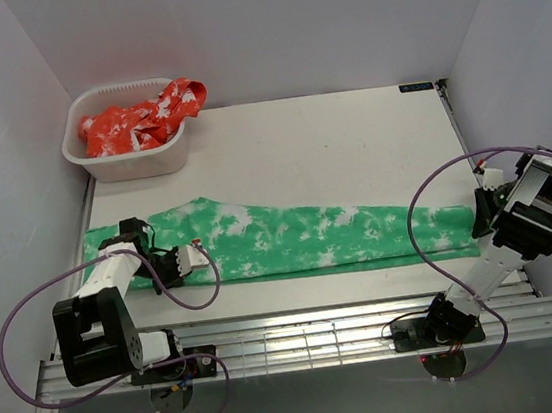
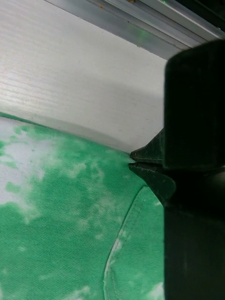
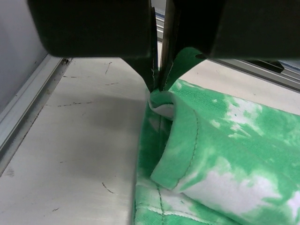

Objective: Fold and stack the trousers
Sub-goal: Fold the trousers

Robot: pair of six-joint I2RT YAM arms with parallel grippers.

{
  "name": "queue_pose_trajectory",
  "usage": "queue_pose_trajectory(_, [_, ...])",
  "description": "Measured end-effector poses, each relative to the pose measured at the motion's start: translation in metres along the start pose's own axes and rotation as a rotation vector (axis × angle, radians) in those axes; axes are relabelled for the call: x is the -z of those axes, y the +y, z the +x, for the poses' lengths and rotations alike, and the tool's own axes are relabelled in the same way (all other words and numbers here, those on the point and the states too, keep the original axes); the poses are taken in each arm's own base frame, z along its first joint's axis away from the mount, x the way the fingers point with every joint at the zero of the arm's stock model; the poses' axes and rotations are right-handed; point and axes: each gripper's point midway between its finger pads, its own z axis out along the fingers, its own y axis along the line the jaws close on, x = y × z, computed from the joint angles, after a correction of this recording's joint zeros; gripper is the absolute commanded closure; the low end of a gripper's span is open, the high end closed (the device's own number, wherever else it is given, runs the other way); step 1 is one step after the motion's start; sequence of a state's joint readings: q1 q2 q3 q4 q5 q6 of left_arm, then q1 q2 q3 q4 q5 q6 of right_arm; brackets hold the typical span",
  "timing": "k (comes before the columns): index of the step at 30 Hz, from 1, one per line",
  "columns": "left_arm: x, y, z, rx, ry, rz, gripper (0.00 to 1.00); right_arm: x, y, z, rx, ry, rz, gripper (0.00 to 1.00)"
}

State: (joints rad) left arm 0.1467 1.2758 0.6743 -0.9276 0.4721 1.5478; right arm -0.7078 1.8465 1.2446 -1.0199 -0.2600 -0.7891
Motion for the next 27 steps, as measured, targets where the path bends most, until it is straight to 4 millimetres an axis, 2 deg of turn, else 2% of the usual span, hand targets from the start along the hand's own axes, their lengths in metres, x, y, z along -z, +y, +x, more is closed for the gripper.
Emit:
queue_pose_trajectory(3, [-0.008,-0.003,0.005,0.031,0.003,0.018,0.77,-0.006,-0.003,0.000,-0.003,0.006,-0.005,0.92])
queue_pose_trajectory(5, [-0.008,-0.003,0.005,0.042,0.003,0.013,0.68,-0.007,-0.003,0.000,-0.002,0.005,-0.003,0.87])
queue_pose_trajectory(6, [-0.007,-0.003,0.005,0.044,0.004,0.010,0.64,-0.007,-0.004,0.000,-0.001,0.005,-0.002,0.70])
queue_pose_trajectory(7, [-0.006,-0.003,0.005,0.045,0.008,0.005,0.58,-0.007,-0.004,0.001,-0.001,0.008,0.002,0.59])
queue_pose_trajectory(8, [-0.005,-0.002,0.006,0.043,0.015,-0.003,0.55,-0.006,-0.008,0.001,0.017,0.013,0.019,0.43])
queue_pose_trajectory(9, [-0.003,-0.001,0.006,0.043,0.022,-0.012,0.50,-0.005,-0.009,0.001,0.014,0.012,0.026,0.37])
queue_pose_trajectory(10, [0.001,0.000,0.006,0.044,0.024,-0.021,0.41,-0.003,-0.011,0.001,0.027,0.013,0.035,0.33])
queue_pose_trajectory(11, [0.004,0.000,0.005,0.046,0.024,-0.027,0.40,-0.001,-0.012,0.001,0.036,0.011,0.043,0.31])
queue_pose_trajectory(14, [0.029,0.013,-0.010,0.033,0.006,-0.098,0.36,0.017,-0.014,-0.008,0.072,-0.028,0.076,0.30])
queue_pose_trajectory(18, [0.069,0.042,-0.045,0.029,-0.085,-0.246,0.33,0.057,-0.010,-0.042,0.138,-0.159,0.134,0.35])
queue_pose_trajectory(20, [0.080,0.052,-0.060,0.072,-0.145,-0.283,0.32,0.073,-0.005,-0.060,0.176,-0.223,0.154,0.41])
queue_pose_trajectory(21, [0.081,0.055,-0.066,0.112,-0.176,-0.286,0.31,0.077,0.000,-0.067,0.192,-0.243,0.155,0.49])
queue_pose_trajectory(23, [0.078,0.059,-0.072,0.195,-0.226,-0.274,0.30,0.076,0.011,-0.078,0.215,-0.266,0.134,0.56])
queue_pose_trajectory(27, [0.059,0.067,-0.074,0.409,-0.291,-0.215,0.30,0.054,0.039,-0.094,0.232,-0.272,0.061,0.66])
